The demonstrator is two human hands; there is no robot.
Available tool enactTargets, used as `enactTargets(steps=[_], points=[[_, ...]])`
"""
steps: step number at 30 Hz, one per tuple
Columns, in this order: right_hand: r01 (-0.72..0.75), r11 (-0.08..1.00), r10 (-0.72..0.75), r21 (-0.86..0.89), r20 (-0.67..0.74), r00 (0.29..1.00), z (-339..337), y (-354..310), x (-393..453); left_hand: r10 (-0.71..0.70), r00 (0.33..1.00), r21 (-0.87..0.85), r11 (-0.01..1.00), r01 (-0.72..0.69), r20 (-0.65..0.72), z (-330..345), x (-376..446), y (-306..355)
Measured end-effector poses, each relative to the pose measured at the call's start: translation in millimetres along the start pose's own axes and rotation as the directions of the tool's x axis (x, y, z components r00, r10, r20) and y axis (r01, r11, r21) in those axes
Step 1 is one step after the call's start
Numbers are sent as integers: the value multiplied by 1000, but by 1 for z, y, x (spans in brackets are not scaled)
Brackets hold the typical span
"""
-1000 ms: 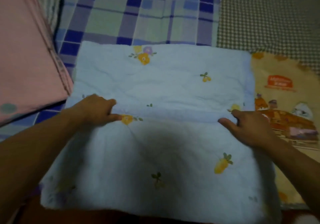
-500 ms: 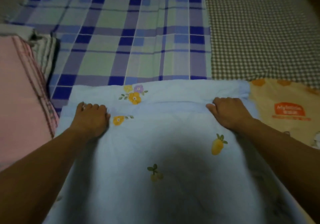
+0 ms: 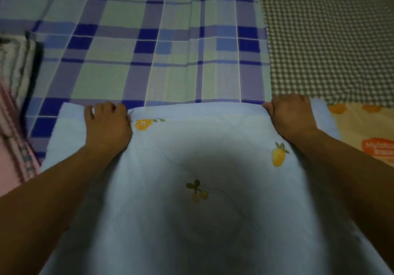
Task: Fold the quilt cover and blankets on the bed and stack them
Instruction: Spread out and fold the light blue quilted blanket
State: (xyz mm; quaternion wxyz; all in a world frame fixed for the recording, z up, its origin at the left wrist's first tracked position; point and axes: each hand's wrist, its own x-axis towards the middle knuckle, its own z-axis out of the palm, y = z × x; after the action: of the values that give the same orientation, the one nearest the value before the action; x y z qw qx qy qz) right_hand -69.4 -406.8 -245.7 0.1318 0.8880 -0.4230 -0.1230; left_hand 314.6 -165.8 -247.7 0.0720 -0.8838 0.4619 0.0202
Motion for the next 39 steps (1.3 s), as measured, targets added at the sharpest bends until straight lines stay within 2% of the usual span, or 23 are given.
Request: enactTargets(steps=[2, 3, 4, 5, 6, 8, 9, 10, 12, 14, 16, 17, 19, 21, 23, 25, 27, 29, 30, 32, 34, 36, 39], points=[[-160, 974, 181, 163, -125, 976, -19, -8, -4, -66, 996, -150, 987, 57, -62, -15, -21, 13], [-227, 928, 290, 296, -193, 937, -33, -14, -10, -52, 994, -217, 976, 30, -95, -26, -39, 23], [-244, 890, 355, 385, -251, 900, -50, -30, -24, 9, 991, -242, 969, -42, -134, -37, -65, 39], [-203, 872, 352, 445, -283, 892, -68, -53, -43, 104, 985, -241, 961, -134, -135, -47, -95, 61], [-123, 876, 285, 467, -295, 912, -88, -78, -66, 211, 971, -225, 947, -231, -108, -49, -124, 82], [8, 866, 120, 500, -224, 967, -96, -115, -100, 326, 945, -208, 923, -325, -31, -31, -161, 112], [-11, 888, 103, 460, -175, 979, -80, -114, -105, 298, 954, -207, 934, -291, 5, -16, -162, 117], [-88, 914, 140, 395, -104, 985, -58, -101, -103, 233, 972, -200, 954, -221, 38, -1, -157, 116], [-313, 896, 316, 315, 43, 948, -4, -48, -88, 118, 989, -188, 977, -100, 92, 19, -140, 104], [-397, 859, 378, 324, 123, 918, 24, -5, -71, 136, 988, -150, 981, -124, 78, 30, -129, 92], [-384, 851, 365, 357, 124, 923, 24, 3, -60, 179, 982, -96, 980, -173, 58, 31, -118, 76], [-384, 838, 374, 388, 104, 921, 18, -2, -58, 144, 988, -79, 987, -139, 61, 28, -108, 62], [-354, 827, 376, 437, 38, 926, 12, -15, -62, -24, 996, -45, 999, 28, 86, 27, -80, 23], [-290, 853, 314, 434, 17, 949, 21, -20, -76, -171, 963, -30, 983, 181, 209, 28, -63, -13], [-286, 853, 296, 436, 47, 954, 29, -20, -78, -220, 929, -43, 969, 243, 297, 19, -64, -28], [-354, 824, 353, 442, 88, 932, 12, -23, -74, -160, 954, -109, 975, 193, 252, -3, -86, -6], [-353, 793, 389, 496, 32, 920, -26, -41, -90, -49, 993, -193, 979, 68, 103, -31, -133, 37], [-196, 768, 349, 609, -142, 926, -71, -90, -136, 83, 996, -228, 970, -84, -16, -46, -202, 86], [-80, 725, 288, 684, -195, 937, -92, -121, -170, 149, 989, -232, 961, -151, -26, -46, -240, 108], [65, 652, 127, 755, -193, 973, -112, -176, -242, 216, 975, -254, 947, -196, 55, -38, -304, 136], [1, 746, 59, 666, -67, 996, -94, -190, -298, 201, 970, -259, 952, -161, 137, -19, -342, 136], [-115, 860, 95, 497, 67, 993, -51, -161, -331, 137, 969, -203, 974, -95, 203, 1, -358, 110], [-174, 907, 141, 383, 112, 984, -15, -114, -345, 104, 960, -94, 992, -82, 259, 27, -358, 47]])
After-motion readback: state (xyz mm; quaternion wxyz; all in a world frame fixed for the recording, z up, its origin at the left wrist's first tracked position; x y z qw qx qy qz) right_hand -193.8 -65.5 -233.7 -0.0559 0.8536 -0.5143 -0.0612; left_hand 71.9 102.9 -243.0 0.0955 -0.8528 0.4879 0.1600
